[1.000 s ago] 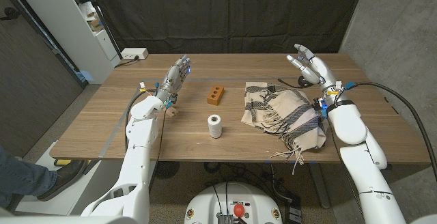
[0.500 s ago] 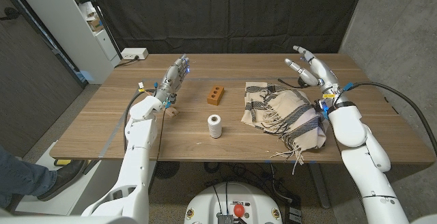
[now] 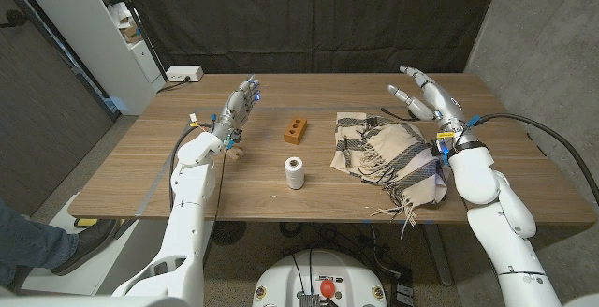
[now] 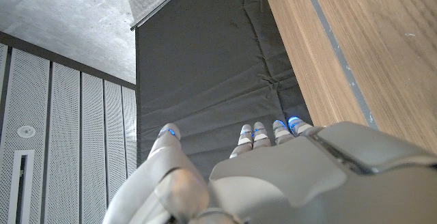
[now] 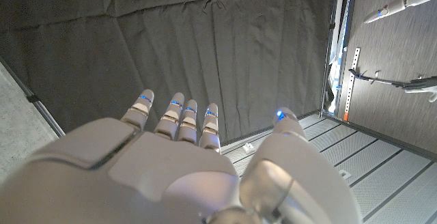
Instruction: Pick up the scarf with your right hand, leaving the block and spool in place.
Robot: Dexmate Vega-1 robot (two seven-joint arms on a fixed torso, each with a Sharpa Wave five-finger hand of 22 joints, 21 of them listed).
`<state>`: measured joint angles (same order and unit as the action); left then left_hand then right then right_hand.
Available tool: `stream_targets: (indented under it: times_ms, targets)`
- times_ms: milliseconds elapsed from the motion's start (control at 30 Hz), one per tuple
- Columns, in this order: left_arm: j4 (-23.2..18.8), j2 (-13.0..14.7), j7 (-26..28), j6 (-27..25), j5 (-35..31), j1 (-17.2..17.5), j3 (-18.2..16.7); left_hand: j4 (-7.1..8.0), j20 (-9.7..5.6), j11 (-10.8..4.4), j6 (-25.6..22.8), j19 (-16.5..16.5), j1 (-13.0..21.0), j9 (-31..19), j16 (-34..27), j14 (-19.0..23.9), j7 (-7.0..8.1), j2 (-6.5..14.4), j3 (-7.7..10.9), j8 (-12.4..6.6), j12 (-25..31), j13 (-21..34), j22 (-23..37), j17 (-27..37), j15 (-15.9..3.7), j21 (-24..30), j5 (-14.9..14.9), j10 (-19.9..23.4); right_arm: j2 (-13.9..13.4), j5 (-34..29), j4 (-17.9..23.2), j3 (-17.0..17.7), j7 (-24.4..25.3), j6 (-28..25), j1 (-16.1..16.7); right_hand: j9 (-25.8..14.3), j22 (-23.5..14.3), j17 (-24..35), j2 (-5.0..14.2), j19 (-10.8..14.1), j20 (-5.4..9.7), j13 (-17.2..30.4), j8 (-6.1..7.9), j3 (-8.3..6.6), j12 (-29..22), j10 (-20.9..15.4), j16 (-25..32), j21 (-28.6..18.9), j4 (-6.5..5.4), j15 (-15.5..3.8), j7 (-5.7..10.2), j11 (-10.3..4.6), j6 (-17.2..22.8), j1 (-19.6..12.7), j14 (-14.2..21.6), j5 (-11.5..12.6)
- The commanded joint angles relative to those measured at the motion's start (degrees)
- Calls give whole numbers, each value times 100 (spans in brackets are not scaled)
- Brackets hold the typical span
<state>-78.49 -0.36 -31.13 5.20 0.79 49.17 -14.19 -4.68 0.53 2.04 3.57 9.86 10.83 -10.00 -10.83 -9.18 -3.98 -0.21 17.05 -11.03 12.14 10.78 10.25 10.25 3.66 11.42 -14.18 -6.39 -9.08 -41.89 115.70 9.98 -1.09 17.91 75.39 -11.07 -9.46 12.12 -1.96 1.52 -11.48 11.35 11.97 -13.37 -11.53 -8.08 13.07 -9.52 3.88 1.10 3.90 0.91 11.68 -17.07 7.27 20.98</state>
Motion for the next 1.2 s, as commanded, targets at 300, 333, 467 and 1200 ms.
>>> stream_targets:
  times_ms: [300,333,467,1200]
  targets:
    - [123,-2,-21,-13,-29,-45,37,-34,46,41,-69,188,71,-27,-12,14,-26,-13,6,-26,5,27,10,21,51,-10,16,-7,-114,-720,215,-178,194,-416,167,-18,-47,4,-130,77,-58,17,22,23,-7,51,-48,-139,73,431,29,46,78,-39,-94,67]
    - [124,6,-23,-8,-43,-47,42,-35,47,46,-72,188,72,-27,-11,12,-30,-13,6,-27,6,27,10,21,49,-10,17,-4,-134,-743,221,-189,186,-426,170,-18,-49,2,-141,105,-61,17,31,27,-15,32,-40,-150,82,445,30,61,107,-45,-75,71]
    - [131,12,-39,-11,-39,-54,31,-39,48,48,-85,192,74,-27,-10,12,-28,-11,5,-28,5,27,10,21,55,-11,22,-7,-163,-856,257,-242,176,-528,186,-18,-44,-2,-171,81,-80,19,42,34,-25,5,-12,-134,110,429,42,13,151,-67,0,85]
    - [340,13,-97,15,-96,-187,24,-57,73,98,-168,216,88,-27,-11,22,-73,3,2,-40,2,27,11,23,77,-16,44,-4,-372,-1556,512,-532,-147,-1280,294,-20,-43,-13,-243,-4,-79,25,33,46,-38,-46,10,-123,196,507,18,111,178,-153,82,139]
